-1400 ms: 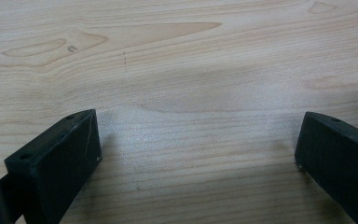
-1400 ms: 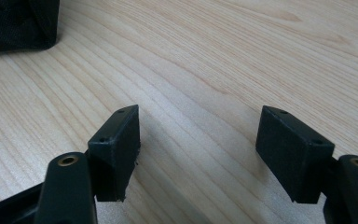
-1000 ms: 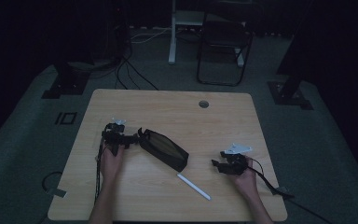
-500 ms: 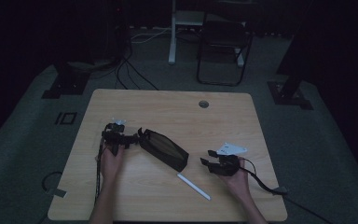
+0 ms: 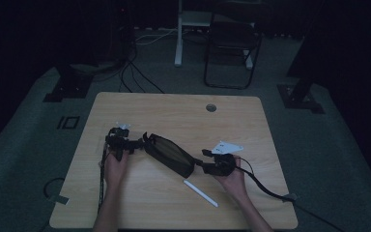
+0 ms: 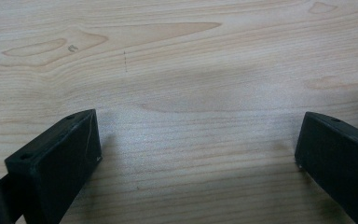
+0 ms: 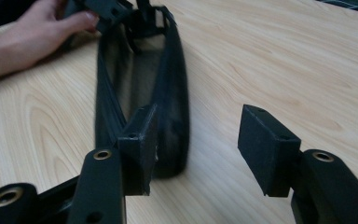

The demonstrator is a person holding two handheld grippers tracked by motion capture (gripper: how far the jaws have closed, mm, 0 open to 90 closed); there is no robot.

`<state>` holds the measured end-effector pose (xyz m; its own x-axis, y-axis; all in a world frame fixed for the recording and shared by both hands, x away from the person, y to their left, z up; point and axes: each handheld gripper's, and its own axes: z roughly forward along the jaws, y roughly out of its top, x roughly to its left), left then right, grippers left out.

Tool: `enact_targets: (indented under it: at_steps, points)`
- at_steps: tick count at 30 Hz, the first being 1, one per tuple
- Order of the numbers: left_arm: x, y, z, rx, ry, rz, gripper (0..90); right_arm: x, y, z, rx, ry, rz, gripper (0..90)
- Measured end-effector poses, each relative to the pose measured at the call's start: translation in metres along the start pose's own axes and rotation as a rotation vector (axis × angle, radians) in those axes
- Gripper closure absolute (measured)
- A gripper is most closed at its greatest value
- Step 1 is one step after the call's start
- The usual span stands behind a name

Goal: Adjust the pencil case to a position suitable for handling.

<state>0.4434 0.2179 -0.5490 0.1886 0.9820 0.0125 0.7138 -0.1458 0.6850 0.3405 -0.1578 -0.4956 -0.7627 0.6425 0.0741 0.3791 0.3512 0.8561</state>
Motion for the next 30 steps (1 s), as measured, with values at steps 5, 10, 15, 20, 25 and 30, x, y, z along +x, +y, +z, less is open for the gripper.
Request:
enact_targets:
  at_steps: [5, 10, 15, 20, 25, 30]
  points:
    - [0.0, 0.0, 0.0, -0.001, 0.0, 0.0, 0.5, 0.006, 0.012, 0.021, 0.016, 0.027, -0.009, 47.3]
    - [0.0, 0.0, 0.0, 0.0, 0.0, 0.0, 0.5, 0.001, 0.01, 0.034, 0.039, 0.046, 0.025, 48.6]
    - [0.0, 0.0, 0.0, 0.0, 0.0, 0.0, 0.5, 0.001, 0.008, 0.037, 0.049, 0.051, 0.023, 51.8]
    - [0.0, 0.0, 0.0, 0.0, 0.0, 0.0, 0.5, 0.002, 0.007, 0.039, 0.063, 0.062, 0.025, 56.0]
    - [0.0, 0.0, 0.0, 0.0, 0.001, 0.0, 0.5, 0.001, 0.006, 0.041, 0.075, 0.054, 0.038, 61.5]
    - [0.0, 0.0, 0.0, 0.0, 0.001, -0.001, 0.5, 0.0, 0.006, 0.04, 0.073, 0.03, 0.038, 64.3]
